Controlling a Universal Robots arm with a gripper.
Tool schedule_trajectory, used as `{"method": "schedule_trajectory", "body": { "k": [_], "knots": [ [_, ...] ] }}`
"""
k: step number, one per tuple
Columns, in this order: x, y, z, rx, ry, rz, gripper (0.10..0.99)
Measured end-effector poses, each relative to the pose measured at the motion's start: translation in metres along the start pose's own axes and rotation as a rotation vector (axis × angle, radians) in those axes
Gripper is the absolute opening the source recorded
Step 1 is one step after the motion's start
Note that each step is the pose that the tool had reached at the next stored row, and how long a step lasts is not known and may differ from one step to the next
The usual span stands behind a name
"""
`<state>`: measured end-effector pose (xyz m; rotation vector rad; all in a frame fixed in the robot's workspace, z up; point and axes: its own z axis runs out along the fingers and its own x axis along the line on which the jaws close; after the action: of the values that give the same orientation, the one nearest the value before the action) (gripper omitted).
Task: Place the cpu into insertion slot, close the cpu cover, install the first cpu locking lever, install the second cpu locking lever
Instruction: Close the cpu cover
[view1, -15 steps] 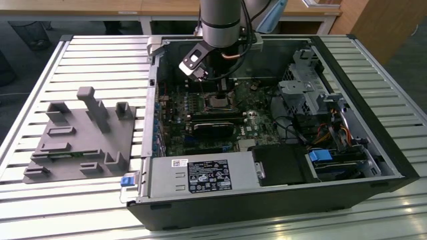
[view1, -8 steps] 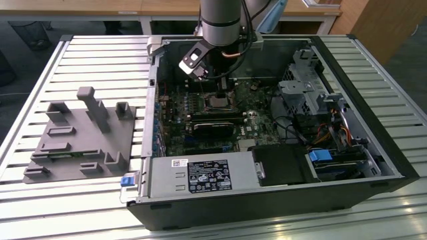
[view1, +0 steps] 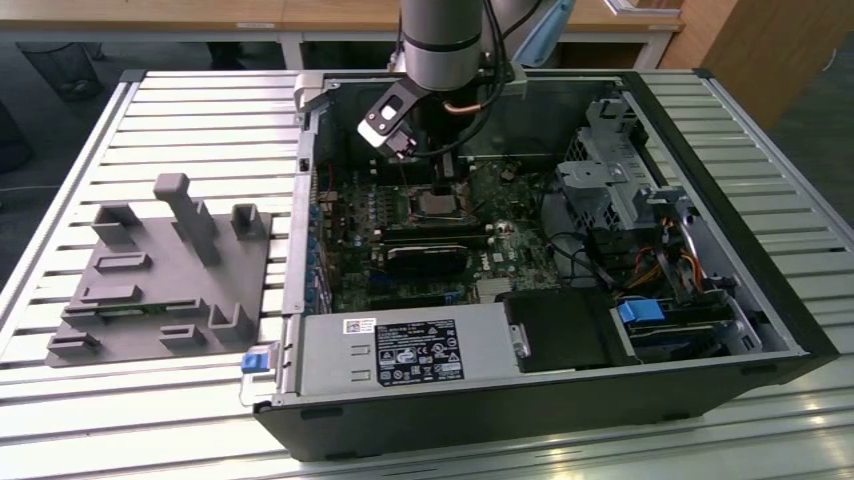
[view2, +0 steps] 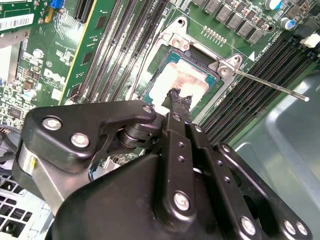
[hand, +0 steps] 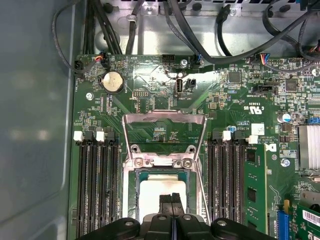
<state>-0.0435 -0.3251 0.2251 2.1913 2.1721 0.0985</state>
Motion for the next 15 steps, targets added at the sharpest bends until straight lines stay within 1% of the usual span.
{"method": "schedule_trajectory", "body": {
  "k": [15],
  "knots": [
    [0.0, 0.0005, -0.0055, 0.0, 0.0, 0.0, 0.106]
  ]
}}
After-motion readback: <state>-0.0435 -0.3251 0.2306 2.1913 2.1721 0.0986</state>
